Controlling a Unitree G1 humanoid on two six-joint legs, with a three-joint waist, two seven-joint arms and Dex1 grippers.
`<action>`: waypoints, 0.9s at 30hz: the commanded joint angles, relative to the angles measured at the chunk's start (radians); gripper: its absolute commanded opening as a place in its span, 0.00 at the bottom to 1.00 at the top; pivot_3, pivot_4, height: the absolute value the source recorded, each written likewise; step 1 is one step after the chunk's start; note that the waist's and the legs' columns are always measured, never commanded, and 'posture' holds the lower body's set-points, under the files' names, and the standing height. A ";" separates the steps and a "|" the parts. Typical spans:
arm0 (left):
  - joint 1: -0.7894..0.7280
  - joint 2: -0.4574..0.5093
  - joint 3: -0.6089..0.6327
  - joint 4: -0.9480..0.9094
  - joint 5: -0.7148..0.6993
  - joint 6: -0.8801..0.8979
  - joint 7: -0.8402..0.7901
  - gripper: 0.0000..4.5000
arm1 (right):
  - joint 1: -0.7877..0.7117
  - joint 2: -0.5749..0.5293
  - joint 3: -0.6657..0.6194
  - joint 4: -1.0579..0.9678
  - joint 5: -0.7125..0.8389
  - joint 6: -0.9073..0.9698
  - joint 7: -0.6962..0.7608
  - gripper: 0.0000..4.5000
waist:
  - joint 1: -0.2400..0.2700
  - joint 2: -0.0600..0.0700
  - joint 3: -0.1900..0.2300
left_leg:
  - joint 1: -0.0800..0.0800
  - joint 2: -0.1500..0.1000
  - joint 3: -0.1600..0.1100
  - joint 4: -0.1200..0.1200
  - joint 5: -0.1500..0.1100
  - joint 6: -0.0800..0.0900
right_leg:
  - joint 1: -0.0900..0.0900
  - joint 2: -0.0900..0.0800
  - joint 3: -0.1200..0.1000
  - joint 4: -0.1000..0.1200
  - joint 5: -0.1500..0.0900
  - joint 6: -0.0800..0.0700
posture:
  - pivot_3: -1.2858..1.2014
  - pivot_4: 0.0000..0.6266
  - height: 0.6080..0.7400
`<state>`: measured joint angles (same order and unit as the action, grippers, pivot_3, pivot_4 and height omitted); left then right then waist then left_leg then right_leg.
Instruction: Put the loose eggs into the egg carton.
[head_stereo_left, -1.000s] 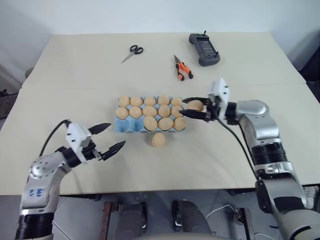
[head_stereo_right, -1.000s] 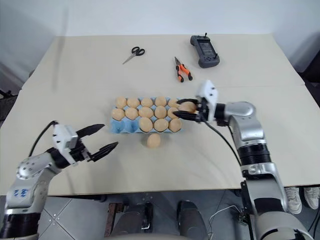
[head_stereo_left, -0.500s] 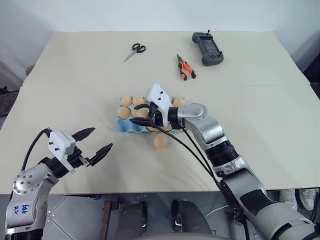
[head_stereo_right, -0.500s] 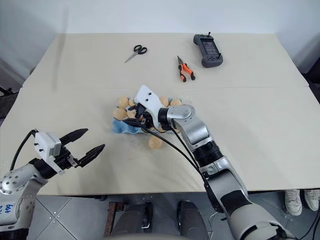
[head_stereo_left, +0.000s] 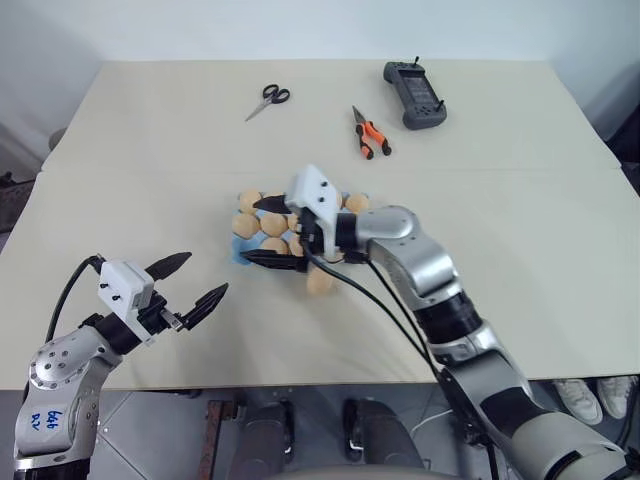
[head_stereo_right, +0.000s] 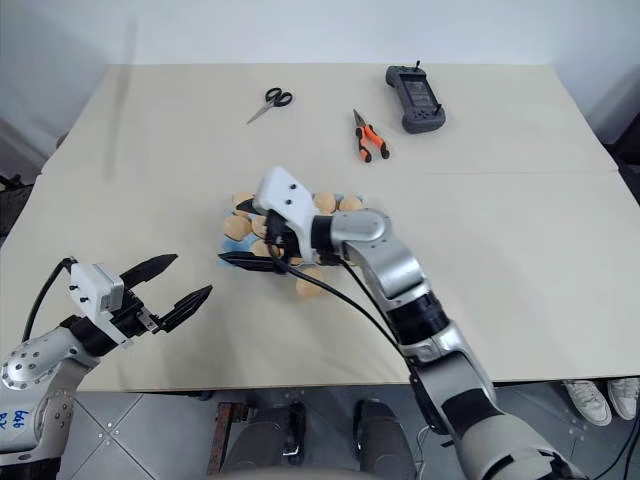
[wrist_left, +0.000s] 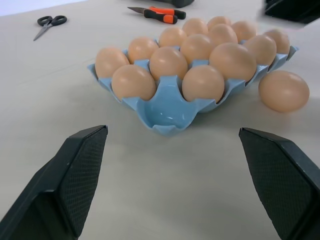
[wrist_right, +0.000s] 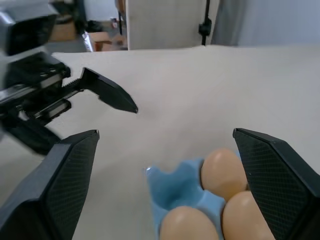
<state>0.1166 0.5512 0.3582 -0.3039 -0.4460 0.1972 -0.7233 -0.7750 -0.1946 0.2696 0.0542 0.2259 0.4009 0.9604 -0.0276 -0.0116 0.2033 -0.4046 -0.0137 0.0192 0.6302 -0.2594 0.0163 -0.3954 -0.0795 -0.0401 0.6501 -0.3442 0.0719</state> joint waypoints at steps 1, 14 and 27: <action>-0.016 0.014 -0.005 -0.014 -0.018 -0.012 -0.020 1.00 | 0.093 -0.095 -0.084 -0.104 0.053 -0.042 0.041 1.00 | 0.002 0.000 0.000 | 0.000 0.000 0.000 0.000 0.000 0.000 | 0.001 0.000 -0.001 -0.002 0.000 0.000 | 0.52 0.24 1.00; -0.140 0.023 -0.191 0.104 0.049 -0.065 -0.135 1.00 | 0.562 -0.402 -0.368 -0.098 0.110 -0.369 0.149 1.00 | 0.004 0.000 0.000 | 0.001 0.001 0.002 0.001 0.001 0.002 | 0.004 0.000 -0.002 -0.006 0.000 0.000 | 0.52 0.24 1.00; -0.201 0.045 -0.183 0.180 0.046 -0.108 -0.176 1.00 | 0.559 -0.415 -0.274 -0.167 0.150 -0.271 0.168 1.00 | 0.001 0.000 0.000 | 0.005 0.001 0.007 0.002 0.006 0.003 | 0.005 0.000 0.004 -0.003 0.004 -0.001 | 0.52 0.24 1.00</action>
<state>-0.0896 0.5786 0.1443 -0.1050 -0.3876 0.1070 -0.8920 -0.1982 -0.6117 -0.0290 -0.0446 0.3459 0.0818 1.1272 -0.0271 -0.0119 0.2032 -0.3996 -0.0123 0.0260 0.6322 -0.2538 0.0196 -0.3905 -0.0792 -0.0359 0.6469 -0.3401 0.0711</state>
